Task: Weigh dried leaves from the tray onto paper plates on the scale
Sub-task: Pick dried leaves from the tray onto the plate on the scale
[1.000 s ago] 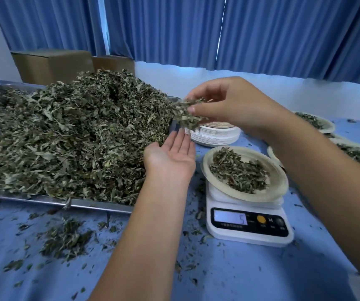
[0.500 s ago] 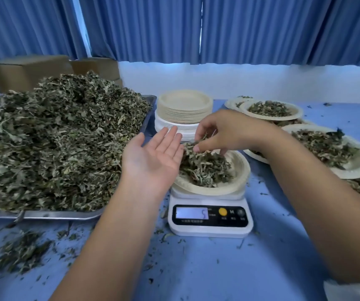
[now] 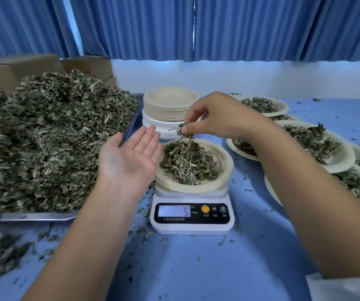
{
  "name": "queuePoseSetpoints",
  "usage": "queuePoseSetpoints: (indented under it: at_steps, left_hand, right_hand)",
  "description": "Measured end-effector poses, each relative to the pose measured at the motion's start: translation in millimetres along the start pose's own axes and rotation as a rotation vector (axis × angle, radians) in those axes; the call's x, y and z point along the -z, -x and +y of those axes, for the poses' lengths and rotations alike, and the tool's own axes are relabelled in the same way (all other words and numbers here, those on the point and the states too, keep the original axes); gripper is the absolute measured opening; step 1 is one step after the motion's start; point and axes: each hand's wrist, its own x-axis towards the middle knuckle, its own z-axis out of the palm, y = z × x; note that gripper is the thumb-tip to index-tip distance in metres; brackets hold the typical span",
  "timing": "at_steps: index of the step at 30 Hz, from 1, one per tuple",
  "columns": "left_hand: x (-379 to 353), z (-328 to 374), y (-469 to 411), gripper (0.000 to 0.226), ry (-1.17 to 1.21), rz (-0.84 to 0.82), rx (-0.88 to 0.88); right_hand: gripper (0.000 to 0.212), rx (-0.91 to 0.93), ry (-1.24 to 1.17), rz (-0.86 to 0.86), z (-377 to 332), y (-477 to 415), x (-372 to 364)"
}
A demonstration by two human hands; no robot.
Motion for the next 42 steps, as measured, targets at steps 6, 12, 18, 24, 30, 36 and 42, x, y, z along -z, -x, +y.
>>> queuePoseSetpoints:
  at_steps: [6,12,18,24,30,36,42]
  left_hand:
    - [2,-1,-1,0.050,-0.023,-0.002,0.014]
    - [2,-1,-2,0.050,-0.032,0.000,0.017]
    - [3,1,-2,0.049,-0.028,-0.003,0.010]
    - [4,1,-2,0.050,-0.028,0.005,0.016]
    - [4,0,-3,0.050,-0.039,0.006,0.026]
    - [5,0,-3,0.050,-0.041,0.008,0.027]
    - [5,1,-4,0.050,-0.033,0.010,0.029]
  right_hand:
    - [0.017,0.027,-0.003,0.066,-6,3,6]
    - [0.017,0.054,-0.051,0.116,-12,6,12]
    - [0.018,0.062,-0.051,0.141,-12,6,14]
    - [0.013,-0.016,0.076,-0.051,-5,4,3]
    - [0.014,-0.104,0.203,-0.247,11,-2,-22]
    - [0.019,-0.078,0.192,-0.201,8,1,-5]
    - [0.008,0.019,0.113,-0.113,3,-1,-6]
